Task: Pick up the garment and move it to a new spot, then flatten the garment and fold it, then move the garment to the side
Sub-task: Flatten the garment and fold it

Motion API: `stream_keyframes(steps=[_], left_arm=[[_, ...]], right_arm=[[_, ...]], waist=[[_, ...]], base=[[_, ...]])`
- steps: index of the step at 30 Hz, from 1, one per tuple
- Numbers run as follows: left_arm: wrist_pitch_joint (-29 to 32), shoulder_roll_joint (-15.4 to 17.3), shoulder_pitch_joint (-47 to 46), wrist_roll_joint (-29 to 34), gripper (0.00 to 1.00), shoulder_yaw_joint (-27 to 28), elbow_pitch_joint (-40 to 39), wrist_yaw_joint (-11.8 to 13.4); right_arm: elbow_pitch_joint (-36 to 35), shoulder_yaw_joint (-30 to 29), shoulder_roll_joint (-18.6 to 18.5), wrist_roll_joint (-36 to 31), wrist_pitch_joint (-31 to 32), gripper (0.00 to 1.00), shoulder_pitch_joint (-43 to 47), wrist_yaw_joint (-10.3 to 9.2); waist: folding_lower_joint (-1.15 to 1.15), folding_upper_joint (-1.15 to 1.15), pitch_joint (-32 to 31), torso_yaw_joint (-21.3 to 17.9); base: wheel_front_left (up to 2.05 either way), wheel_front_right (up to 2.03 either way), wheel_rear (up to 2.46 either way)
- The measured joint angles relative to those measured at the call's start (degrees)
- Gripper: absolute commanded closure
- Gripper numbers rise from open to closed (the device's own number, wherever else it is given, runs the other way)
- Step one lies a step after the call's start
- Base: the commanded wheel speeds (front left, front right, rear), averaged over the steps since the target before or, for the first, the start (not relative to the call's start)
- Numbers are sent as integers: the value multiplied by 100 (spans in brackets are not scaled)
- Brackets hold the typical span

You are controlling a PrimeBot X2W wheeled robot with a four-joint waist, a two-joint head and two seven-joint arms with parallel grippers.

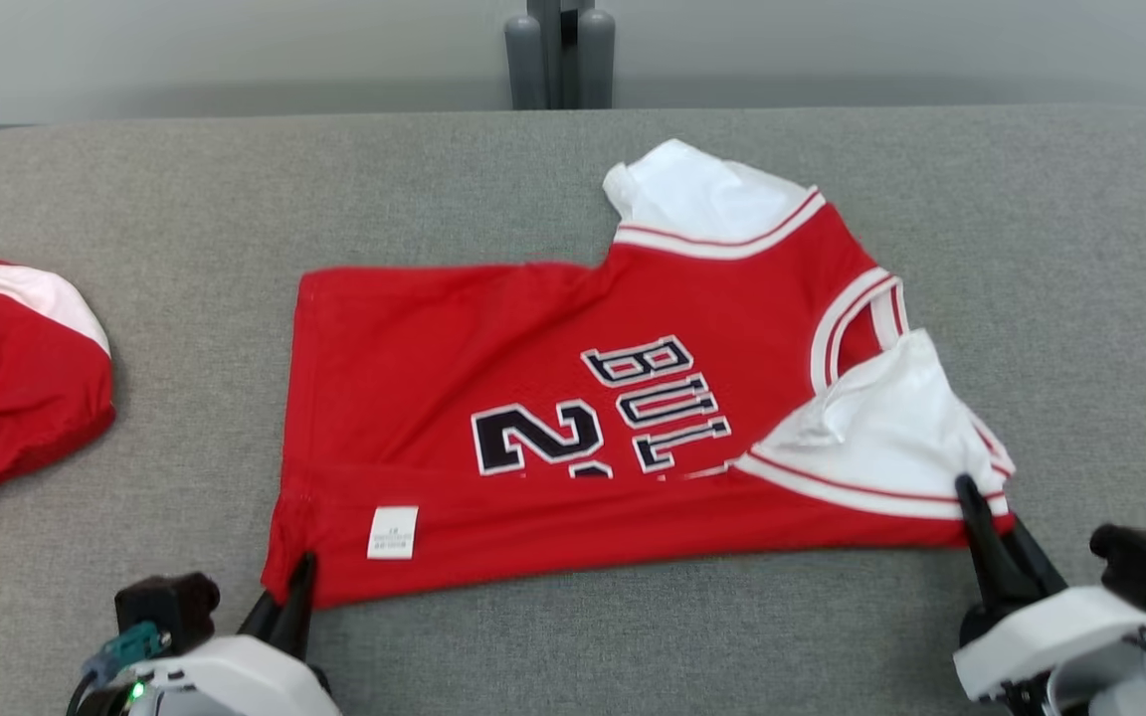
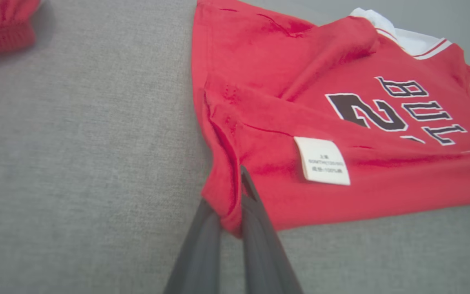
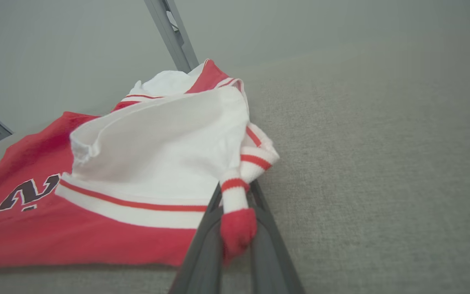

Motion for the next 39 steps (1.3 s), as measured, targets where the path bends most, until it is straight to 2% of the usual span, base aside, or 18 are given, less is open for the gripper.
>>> stream_keyframes(steps=[8,16,17,18,19,26,31,34,39], left_arm=[[425,193,780,20,100,65,-1032,447],[665,197,1044,-59,100,82,-1155,642],[642,191,1070,-59,93,87,-1147,643],[639,192,1084,-53,45,82,-1127,657],[624,190,1092,-42,0,77,-1100,666],[196,154,948,160,0,287,-1014,960],[-59,202,721,506,0,263,-1011,1136],[-255,145,380,700,0,122,-1029,1133],[-468,204,-165,853,0,12,-822,931]], right_arm=[[-932,-474,433,-91,521,100,1140,-1],[-1288,-688,730,-202,782,100,1651,-5],[-1317,-694,742,-222,792,100,1676,-5],[-1346,-709,751,-260,786,60,1695,-5],[-1351,-720,757,-281,789,0,1696,-5],[-1454,-1149,782,-858,623,0,1580,-7],[-1663,-1614,712,-1650,481,0,1316,-8],[-1806,-1638,708,-1919,474,0,1151,-7],[-1984,-1470,683,-2158,491,0,888,-7]], waist=[[0,0,-179,5],[0,0,-219,-91],[0,0,-225,-106],[0,0,-230,-119],[0,0,-235,-127],[0,0,-325,-134],[0,0,-453,-142],[0,0,-561,-136],[0,0,-681,-132]], base=[[0,0,0],[0,0,0],[0,0,0],[0,0,0],[0,0,0],[0,0,0],[0,0,0],[0,0,0],[0,0,0]])
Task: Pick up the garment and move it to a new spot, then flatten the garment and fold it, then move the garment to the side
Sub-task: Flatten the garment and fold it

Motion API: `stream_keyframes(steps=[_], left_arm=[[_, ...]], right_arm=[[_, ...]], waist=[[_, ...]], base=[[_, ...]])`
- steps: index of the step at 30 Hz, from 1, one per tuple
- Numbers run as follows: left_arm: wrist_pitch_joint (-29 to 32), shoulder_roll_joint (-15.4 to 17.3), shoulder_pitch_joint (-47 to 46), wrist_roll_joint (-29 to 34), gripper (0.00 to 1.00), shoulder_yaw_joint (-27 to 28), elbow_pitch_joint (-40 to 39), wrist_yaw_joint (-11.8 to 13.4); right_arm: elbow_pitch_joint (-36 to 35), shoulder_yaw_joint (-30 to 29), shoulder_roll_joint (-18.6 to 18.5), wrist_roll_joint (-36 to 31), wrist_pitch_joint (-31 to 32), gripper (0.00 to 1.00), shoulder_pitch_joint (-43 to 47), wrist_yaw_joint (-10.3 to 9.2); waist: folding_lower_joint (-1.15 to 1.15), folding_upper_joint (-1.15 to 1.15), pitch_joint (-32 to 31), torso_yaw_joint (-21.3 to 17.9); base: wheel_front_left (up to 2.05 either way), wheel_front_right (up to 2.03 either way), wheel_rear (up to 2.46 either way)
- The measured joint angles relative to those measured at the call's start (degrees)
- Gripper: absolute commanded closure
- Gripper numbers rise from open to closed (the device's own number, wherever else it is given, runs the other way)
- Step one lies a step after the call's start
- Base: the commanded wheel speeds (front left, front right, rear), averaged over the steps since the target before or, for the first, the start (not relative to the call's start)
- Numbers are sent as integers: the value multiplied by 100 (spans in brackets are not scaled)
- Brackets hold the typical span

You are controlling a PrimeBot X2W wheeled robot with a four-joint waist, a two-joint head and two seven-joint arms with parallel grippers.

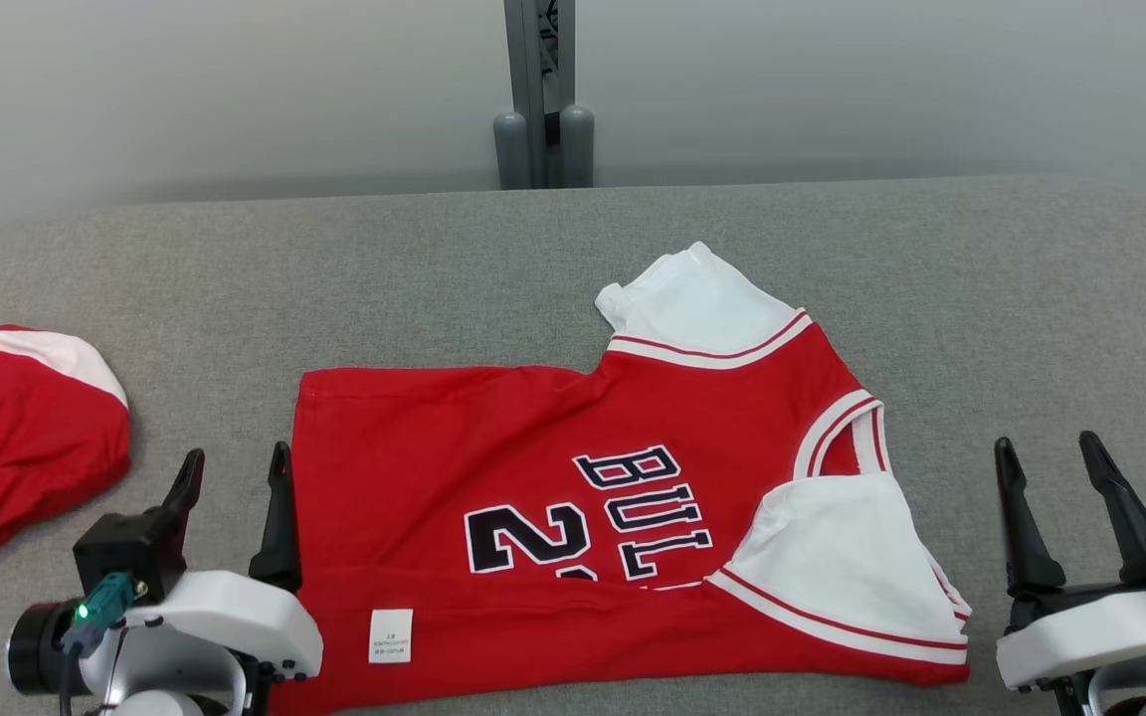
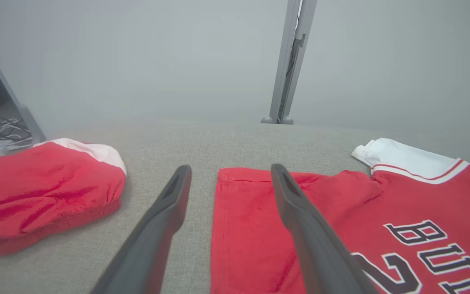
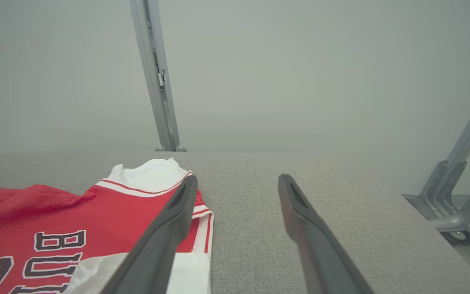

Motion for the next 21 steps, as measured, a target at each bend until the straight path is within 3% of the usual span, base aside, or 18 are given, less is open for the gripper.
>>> stream_keyframes(steps=[10,21], left_arm=[[-304,55,-324,104,0,-89,422,-145],[-979,-125,-127,104,0,-177,884,-218]], right_arm=[[-135,388,-25,-101,142,0,-127,0],[-124,285,11,-58,201,0,7,0]], waist=[[0,0,-238,-43],[0,0,-352,35]], base=[[0,0,0],[0,0,0]])
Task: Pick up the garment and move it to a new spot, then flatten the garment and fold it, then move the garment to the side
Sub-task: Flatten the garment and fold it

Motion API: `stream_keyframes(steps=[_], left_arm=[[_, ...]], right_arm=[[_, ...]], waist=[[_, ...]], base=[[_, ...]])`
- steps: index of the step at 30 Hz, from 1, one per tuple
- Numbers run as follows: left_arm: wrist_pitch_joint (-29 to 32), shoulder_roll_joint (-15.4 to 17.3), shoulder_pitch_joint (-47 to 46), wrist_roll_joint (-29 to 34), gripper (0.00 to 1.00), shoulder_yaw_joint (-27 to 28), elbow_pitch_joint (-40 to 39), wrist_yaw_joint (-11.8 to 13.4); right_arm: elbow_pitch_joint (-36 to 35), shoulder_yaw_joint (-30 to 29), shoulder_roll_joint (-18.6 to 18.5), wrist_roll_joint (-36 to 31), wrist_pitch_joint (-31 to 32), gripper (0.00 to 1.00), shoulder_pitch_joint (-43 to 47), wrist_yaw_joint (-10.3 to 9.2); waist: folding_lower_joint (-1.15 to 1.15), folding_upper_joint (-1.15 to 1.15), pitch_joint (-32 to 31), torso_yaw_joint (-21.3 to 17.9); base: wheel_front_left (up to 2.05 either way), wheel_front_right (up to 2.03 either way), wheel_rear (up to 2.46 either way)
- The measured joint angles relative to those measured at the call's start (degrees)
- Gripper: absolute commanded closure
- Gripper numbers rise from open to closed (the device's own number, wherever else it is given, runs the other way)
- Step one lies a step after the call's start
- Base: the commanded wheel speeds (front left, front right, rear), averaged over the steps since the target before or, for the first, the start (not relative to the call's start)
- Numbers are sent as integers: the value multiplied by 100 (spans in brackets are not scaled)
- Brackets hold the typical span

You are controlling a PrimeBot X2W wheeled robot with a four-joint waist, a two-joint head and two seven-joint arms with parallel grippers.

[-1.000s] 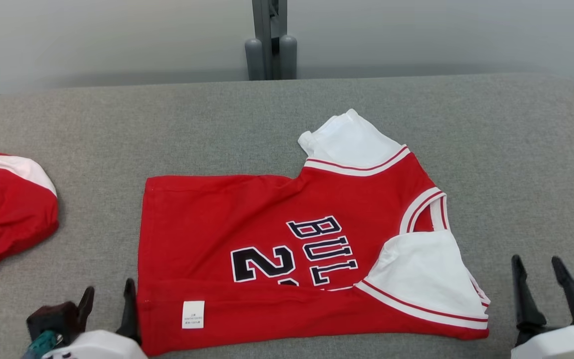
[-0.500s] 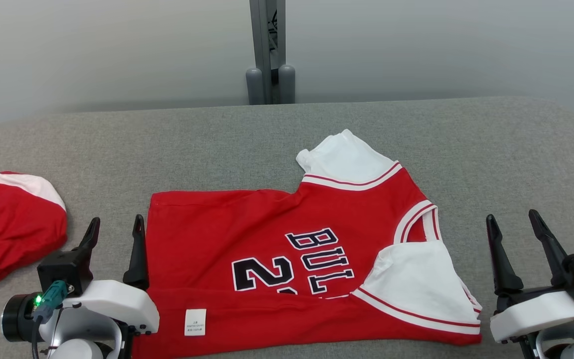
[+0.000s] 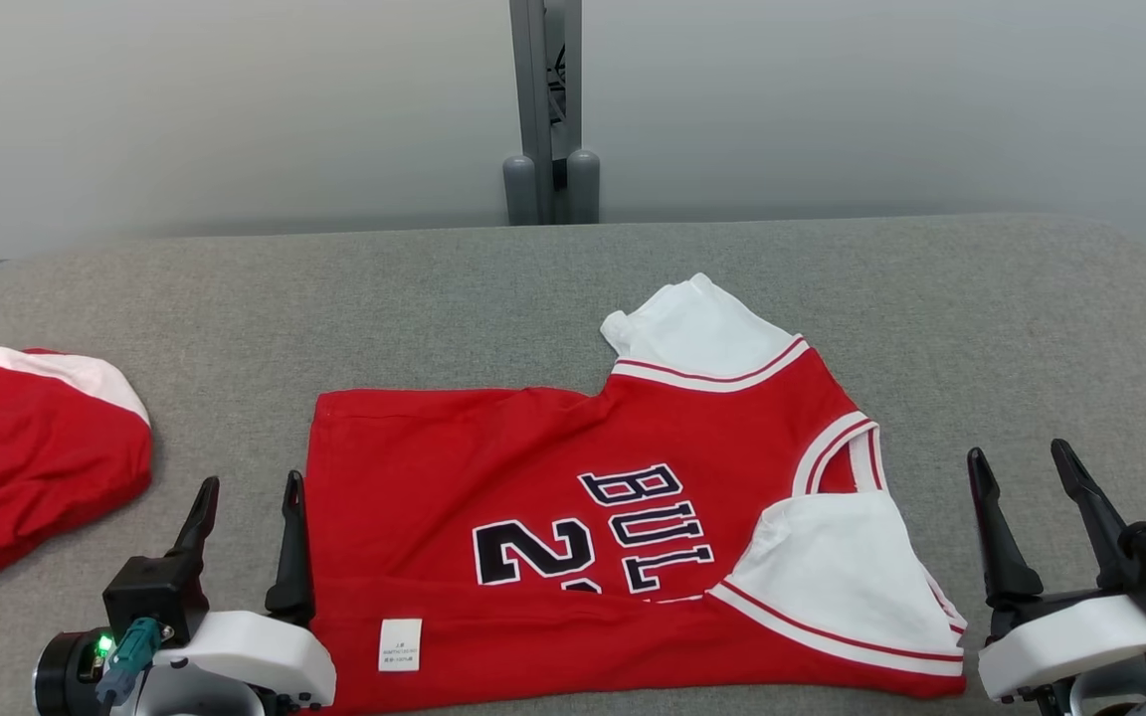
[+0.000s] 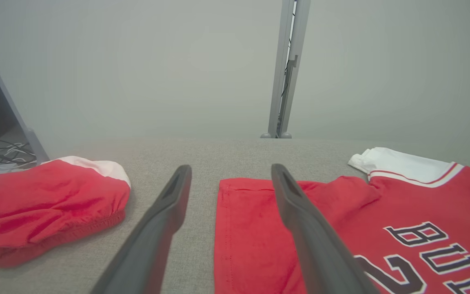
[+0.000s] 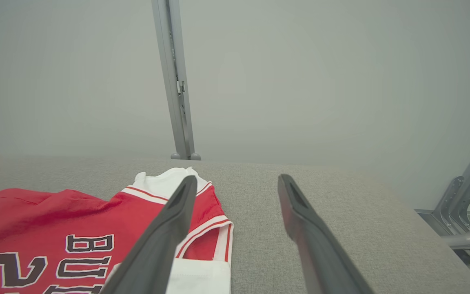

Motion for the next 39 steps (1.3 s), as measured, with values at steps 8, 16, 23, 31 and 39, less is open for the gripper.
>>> stream_keyframes(steps=[8,16,23,31,39], left_arm=[[-37,-14,-36,-8,0,-41,104,0],[232,91,-427,-57,0,-194,201,-272],[1184,152,-1328,-396,0,-352,869,-779],[1767,310,-2345,-676,0,-307,2180,-1218],[1839,439,-2909,-865,0,-183,3231,-1471]], right_arm=[[9,-13,12,27,49,0,16,0],[-12,13,23,36,43,0,-35,0],[-43,151,35,71,-10,0,-166,0],[-7,324,43,118,-111,0,-397,0],[183,360,56,171,-244,0,-505,0]], waist=[[0,0,30,47],[0,0,191,27],[0,0,473,-74],[0,0,912,-388],[0,0,1303,-654]], base=[[0,0,0],[0,0,0],[0,0,0],[0,0,0],[0,0,0]])
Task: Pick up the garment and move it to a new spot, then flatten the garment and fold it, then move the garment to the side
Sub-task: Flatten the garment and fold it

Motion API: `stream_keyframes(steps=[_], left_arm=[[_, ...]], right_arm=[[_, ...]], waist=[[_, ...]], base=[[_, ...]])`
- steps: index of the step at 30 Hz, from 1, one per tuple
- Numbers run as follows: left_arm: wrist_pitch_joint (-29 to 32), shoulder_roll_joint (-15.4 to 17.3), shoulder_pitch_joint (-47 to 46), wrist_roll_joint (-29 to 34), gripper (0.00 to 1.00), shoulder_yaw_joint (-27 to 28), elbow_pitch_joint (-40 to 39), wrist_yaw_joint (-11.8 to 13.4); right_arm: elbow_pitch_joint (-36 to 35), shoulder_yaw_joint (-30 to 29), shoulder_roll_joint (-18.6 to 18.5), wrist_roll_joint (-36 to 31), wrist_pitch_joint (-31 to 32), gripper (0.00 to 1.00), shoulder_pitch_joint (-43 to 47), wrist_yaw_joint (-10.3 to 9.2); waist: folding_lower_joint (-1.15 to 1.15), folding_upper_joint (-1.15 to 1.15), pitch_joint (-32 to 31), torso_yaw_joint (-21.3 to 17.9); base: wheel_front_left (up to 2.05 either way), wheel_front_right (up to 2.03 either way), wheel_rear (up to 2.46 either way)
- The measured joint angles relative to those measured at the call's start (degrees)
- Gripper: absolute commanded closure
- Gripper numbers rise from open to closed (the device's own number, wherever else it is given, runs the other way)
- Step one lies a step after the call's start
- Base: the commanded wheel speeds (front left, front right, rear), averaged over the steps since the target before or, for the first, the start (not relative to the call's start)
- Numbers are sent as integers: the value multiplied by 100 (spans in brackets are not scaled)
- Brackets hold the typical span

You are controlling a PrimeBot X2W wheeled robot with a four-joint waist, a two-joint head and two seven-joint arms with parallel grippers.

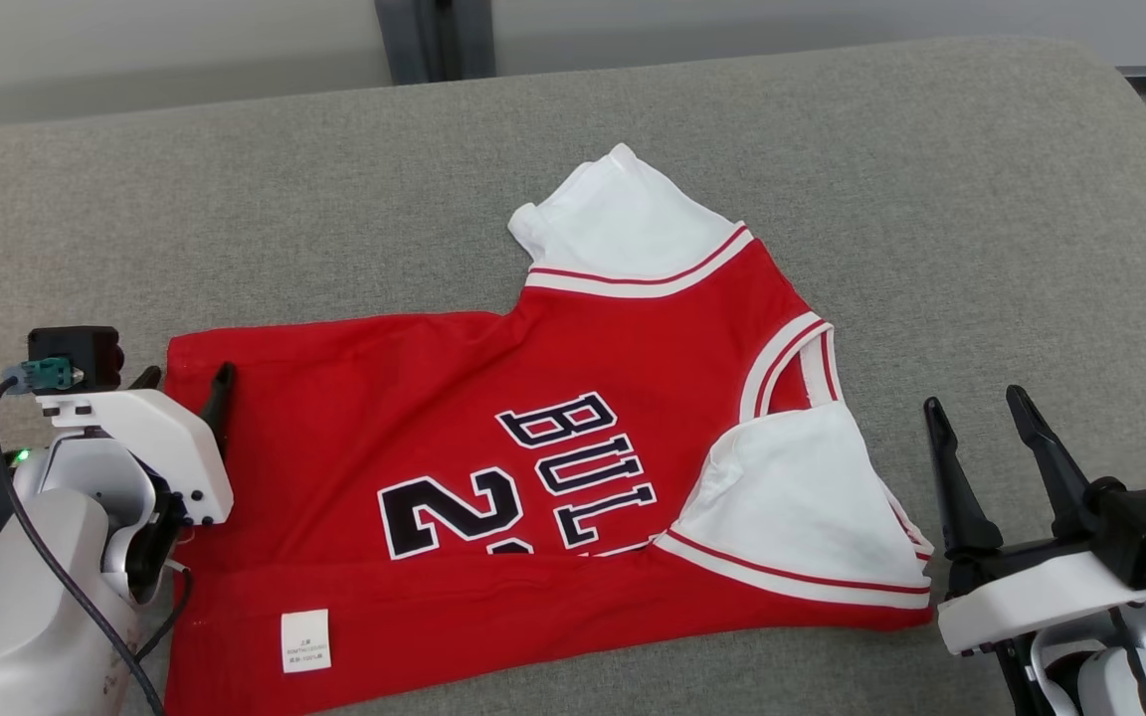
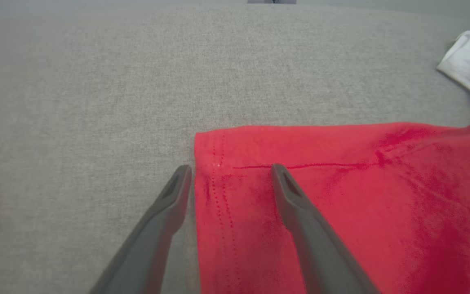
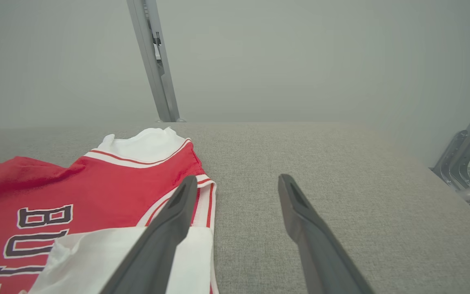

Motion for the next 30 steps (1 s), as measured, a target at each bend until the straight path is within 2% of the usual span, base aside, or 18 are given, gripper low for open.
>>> stream_keyframes(steps=[2,3,4,5,6,8,12,17,24,30], left_arm=[[-41,26,-80,-21,0,19,152,-33],[-55,24,-101,-45,19,15,213,-73],[-64,13,-125,-59,53,14,264,-92],[-70,-3,-149,-59,93,2,304,-123],[-59,-20,-165,-65,100,-12,333,-146],[-55,-46,-182,-120,100,-18,397,-237],[-179,-43,-294,-110,100,-46,454,-244],[-229,-68,-444,-90,100,-91,421,-242],[-237,-355,-767,-15,100,-310,272,-276],[-290,-690,-1053,65,100,-576,218,-376]], right_arm=[[44,-3,3,14,-29,0,-35,0],[69,-7,4,25,-44,0,-59,0],[88,-16,5,31,-55,0,-83,0],[103,-34,5,32,-69,0,-92,0],[118,-52,7,32,-70,0,-94,0],[144,-73,8,34,-71,0,-129,0],[188,-64,-37,42,-67,0,-384,0],[614,-10,-259,261,-5,0,-1284,0],[2218,274,-610,760,60,0,-2947,-1],[3498,1081,-904,1110,517,0,-4232,-1]], waist=[[0,0,46,-35],[0,0,61,-43],[0,0,71,-42],[0,0,75,-31],[0,0,78,-16],[0,0,87,17],[0,0,111,66],[0,0,204,125],[0,0,379,488],[0,0,589,950]], base=[[0,0,0],[0,0,0],[0,0,0],[0,0,0],[0,0,0],[0,0,0],[0,0,0],[0,0,0],[0,0,0],[0,0,0]])
